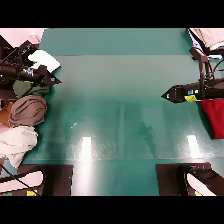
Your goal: Fold the shirts.
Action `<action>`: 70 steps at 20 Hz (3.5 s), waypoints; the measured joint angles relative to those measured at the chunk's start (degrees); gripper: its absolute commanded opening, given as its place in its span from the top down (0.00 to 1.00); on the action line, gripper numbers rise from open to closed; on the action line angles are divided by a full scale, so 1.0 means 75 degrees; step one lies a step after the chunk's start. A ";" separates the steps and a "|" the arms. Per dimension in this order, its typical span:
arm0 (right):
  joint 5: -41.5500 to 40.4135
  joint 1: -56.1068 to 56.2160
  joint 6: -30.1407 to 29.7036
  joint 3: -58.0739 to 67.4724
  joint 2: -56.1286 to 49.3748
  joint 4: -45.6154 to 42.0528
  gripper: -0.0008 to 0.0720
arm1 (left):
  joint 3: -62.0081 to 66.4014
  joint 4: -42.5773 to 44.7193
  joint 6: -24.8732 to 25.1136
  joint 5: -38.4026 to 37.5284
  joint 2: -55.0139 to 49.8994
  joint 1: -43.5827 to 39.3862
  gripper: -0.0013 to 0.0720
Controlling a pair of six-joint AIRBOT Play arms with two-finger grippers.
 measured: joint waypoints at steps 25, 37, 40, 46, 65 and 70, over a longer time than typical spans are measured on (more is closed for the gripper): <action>-0.0050 0.0000 0.0391 0.0000 0.0000 0.0052 0.96 | 0.0085 0.0871 0.0385 0.3960 -0.0102 0.0006 0.08; -0.0032 0.0000 0.0886 -0.0003 0.0000 0.0061 0.96 | 0.3316 0.4237 -0.0038 0.5036 -0.3637 0.0224 0.08; -0.0044 0.0000 0.0912 -0.0006 0.0000 0.0061 0.96 | 0.3590 0.4380 -0.0041 0.5106 -0.4191 0.0230 0.10; -0.0099 0.0000 0.0938 -0.0009 0.0000 0.0050 0.96 | 0.4036 0.4459 -0.0050 0.5144 -0.4575 0.0233 0.95; -0.2066 -0.0251 0.0481 0.2844 0.0000 -0.0067 0.96 | 0.5356 -0.2929 0.2769 0.1679 0.0507 -0.0726 0.95; -0.1384 -0.0306 0.0440 0.3660 0.0003 -0.0076 0.96 | 0.3736 -0.1381 0.2180 0.0927 0.0723 -0.2451 0.95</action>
